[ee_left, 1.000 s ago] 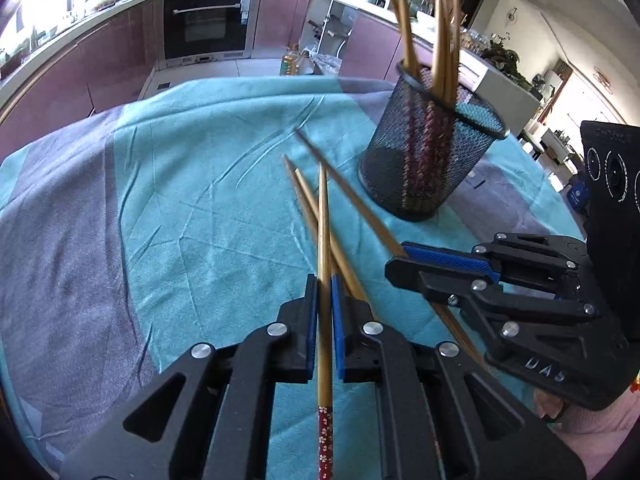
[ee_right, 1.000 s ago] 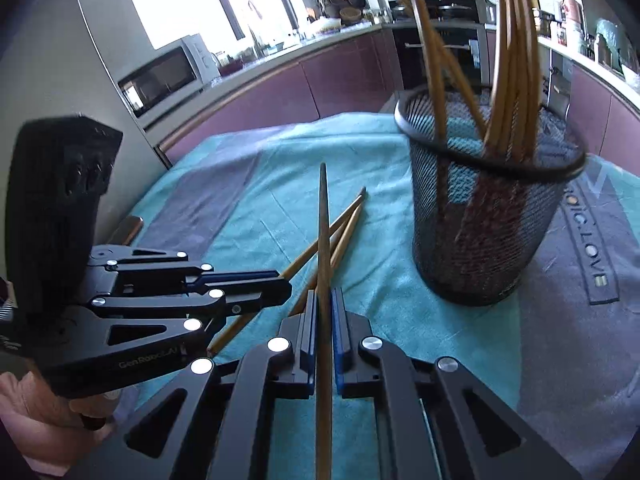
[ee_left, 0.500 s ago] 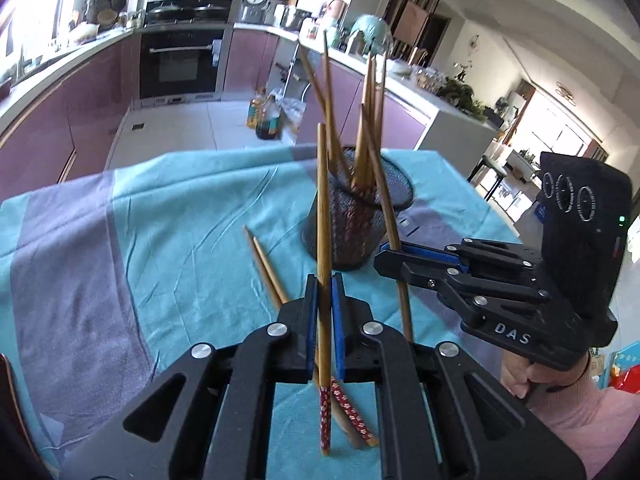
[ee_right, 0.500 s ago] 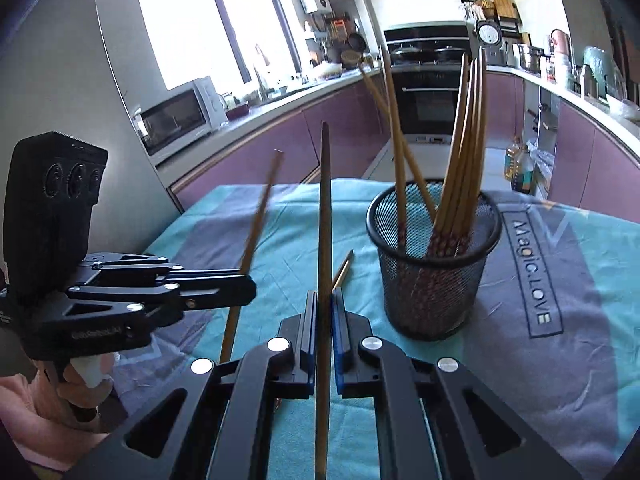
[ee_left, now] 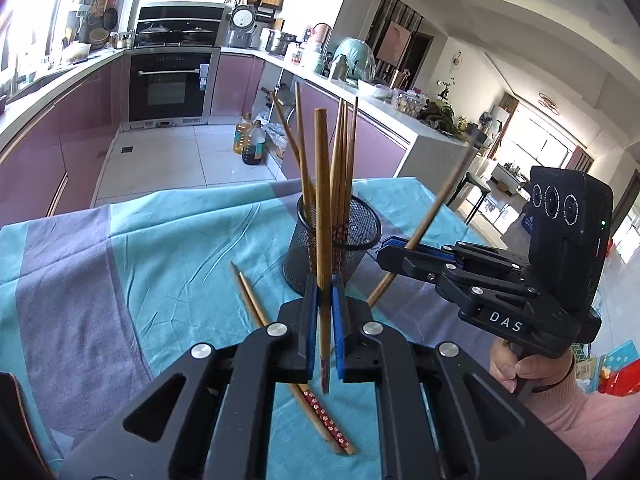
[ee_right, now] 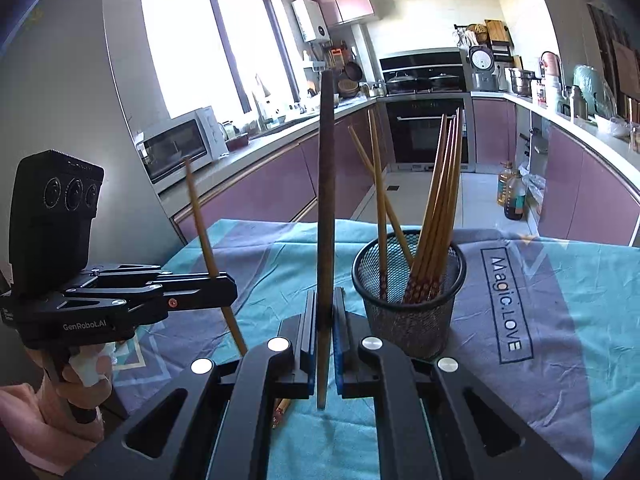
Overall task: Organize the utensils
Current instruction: 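Lift both held chopsticks upright and carry them above the mesh cup, then lower the chopsticks into the mesh cup with both grippers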
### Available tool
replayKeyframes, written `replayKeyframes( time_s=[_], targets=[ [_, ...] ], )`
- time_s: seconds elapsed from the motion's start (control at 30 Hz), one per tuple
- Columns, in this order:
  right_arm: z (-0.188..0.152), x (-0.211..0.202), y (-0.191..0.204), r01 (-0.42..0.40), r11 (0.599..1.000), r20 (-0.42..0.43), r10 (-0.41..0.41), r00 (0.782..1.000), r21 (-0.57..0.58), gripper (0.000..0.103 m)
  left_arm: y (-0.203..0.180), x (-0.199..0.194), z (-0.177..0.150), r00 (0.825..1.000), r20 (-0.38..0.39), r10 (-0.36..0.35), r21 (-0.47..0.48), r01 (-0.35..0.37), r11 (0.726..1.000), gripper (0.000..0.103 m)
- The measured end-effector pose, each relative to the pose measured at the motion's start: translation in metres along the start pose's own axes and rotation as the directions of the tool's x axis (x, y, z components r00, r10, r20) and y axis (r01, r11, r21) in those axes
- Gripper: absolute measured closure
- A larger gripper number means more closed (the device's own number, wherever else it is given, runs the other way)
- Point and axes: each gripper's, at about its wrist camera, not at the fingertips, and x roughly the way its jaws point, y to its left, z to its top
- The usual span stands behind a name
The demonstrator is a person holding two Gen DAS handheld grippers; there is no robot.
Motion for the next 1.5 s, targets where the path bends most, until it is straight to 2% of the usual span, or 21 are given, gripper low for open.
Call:
replayKeyframes(
  time_s=[0.8,1.5],
  targets=[
    [0.02,-0.017,-0.005,0.036,0.999,0.068,-0.034,0.997,-0.03,0.097,-0.018,0.007,0.023,0.998,0.051,0.027,0.039,-0.03,0.999,0.096],
    [0.053,-0.042,-0.011,0.069,0.996,0.164,-0.06,0.985,-0.051,0.097,-0.03,-0.013,0.059,0.988,0.156,0.016,0.081,-0.029,0.996,0.096]
  ],
)
